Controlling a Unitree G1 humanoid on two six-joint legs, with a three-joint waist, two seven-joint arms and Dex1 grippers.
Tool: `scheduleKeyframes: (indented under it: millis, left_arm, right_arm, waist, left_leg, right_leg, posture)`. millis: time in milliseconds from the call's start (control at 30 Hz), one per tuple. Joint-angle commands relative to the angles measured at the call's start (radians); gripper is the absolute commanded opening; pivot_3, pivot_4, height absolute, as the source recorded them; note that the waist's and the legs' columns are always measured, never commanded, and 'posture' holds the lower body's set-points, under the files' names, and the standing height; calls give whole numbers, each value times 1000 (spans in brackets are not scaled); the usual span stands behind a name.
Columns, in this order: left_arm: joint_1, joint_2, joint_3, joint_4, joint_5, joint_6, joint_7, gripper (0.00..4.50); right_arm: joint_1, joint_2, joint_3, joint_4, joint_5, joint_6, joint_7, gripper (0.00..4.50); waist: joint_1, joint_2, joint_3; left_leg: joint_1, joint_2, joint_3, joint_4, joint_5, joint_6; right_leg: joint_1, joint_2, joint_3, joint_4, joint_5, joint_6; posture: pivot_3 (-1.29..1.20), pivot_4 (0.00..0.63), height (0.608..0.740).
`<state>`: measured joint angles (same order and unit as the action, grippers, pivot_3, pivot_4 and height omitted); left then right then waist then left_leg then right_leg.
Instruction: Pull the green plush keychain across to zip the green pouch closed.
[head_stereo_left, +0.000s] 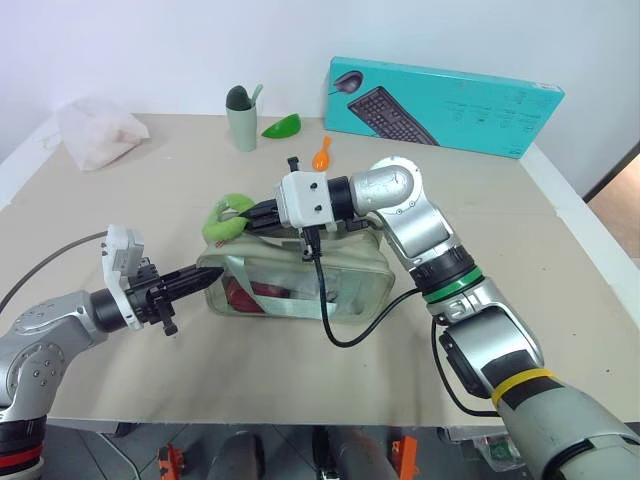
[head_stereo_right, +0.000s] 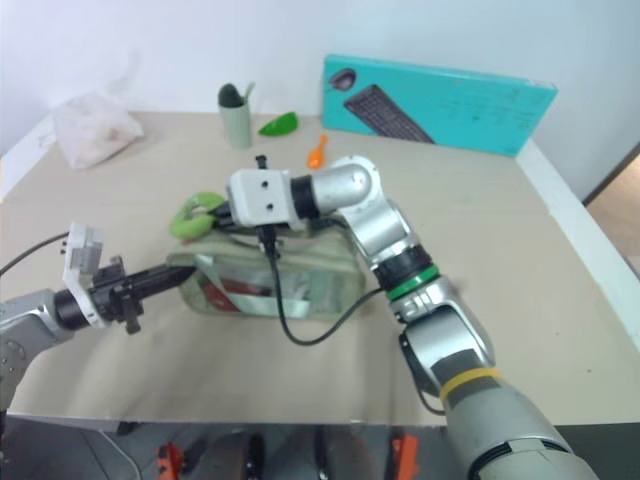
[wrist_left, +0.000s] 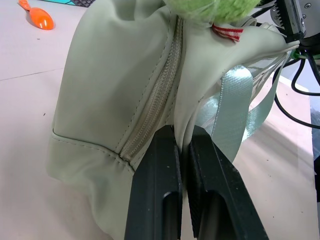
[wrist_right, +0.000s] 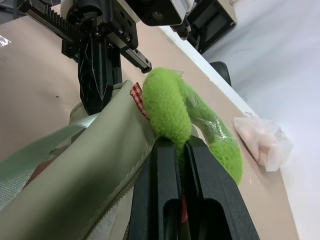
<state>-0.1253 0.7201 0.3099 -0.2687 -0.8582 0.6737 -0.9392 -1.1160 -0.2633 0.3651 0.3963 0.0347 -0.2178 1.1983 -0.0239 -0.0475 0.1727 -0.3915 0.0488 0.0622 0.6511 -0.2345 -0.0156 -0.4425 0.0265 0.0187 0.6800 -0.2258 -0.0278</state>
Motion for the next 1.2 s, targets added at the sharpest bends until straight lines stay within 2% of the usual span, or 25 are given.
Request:
scheduleKeyframes:
  millis: [33,167,300,500,733,833,967,1100,1133,1200]
  left_arm:
    - [-2,2,-2,-9,4,-7,-5,0]
    - [-1,2,-3,-10,5,-6,-4,0]
    - [1,2,-3,-10,5,-5,-7,0]
    - [2,-3,-10,-7,7,-7,-9,0]
    - [10,-6,-12,-10,2,-9,-8,0]
    - [14,-4,-12,-7,1,-10,-12,0]
    - [3,-1,-19,8,8,-17,-15,0]
    - [-34,-10,-9,35,1,3,33,0]
    - [-39,-10,-9,36,-1,9,41,0]
    - [-47,-7,-10,38,-7,21,52,0]
  right_arm:
    - [-38,-19,-37,-20,14,2,4,33]
    - [-62,-58,-87,-8,25,5,-19,33]
    - [-51,-153,-145,-57,71,64,12,33]
    - [79,-398,-195,-230,114,172,108,33]
    - [255,-696,-290,-205,9,193,42,33]
    - [328,-770,-346,-195,23,220,23,33]
    - [463,-765,-381,-270,98,302,11,33]
    - [653,-619,-298,-399,195,423,-12,33]
    - [663,-588,-290,-406,206,444,-33,33]
    - [665,-533,-294,-418,220,482,-75,33]
  waist:
    - [0,0,0]
    - [0,0,0]
    - [0,0,0]
    - [5,0,0]
    - [4,0,0]
    - [3,0,0]
    - [2,1,1]
    - [3,1,1]
    - [3,-2,-1]
    - [-10,2,1]
  left_leg:
    - [0,0,0,0,0,0]
    - [0,0,0,0,0,0]
    - [0,-1,0,0,0,0]
    - [-1,-2,-1,-1,-1,0]
    - [0,-3,0,-1,-2,1]
    - [0,-3,1,-1,-2,1]
    - [1,-3,1,-1,-2,1]
    - [0,-3,-1,-1,-2,1]
    - [1,-2,-1,-1,-2,0]
    - [2,-1,-1,-1,-2,0]
  right_leg:
    - [0,0,0,0,0,0]
    - [0,0,0,0,0,0]
    - [0,-1,0,0,0,0]
    - [0,-2,-1,-1,-2,-1]
    - [0,-4,-1,-2,-3,0]
    - [0,-4,0,-2,-3,1]
    - [1,-3,0,-1,-3,1]
    - [1,-2,-1,-1,-3,2]
    - [2,-2,-1,-2,-3,2]
    - [2,0,0,-1,-4,3]
  posture:
    - [0,150,740]
    - [0,150,740]
    - [0,150,740]
    - [0,150,740]
    - [0,150,740]
    - [0,150,740]
    - [0,150,740]
    - [0,150,740]
    - [0,150,740]
    - [0,150,740]
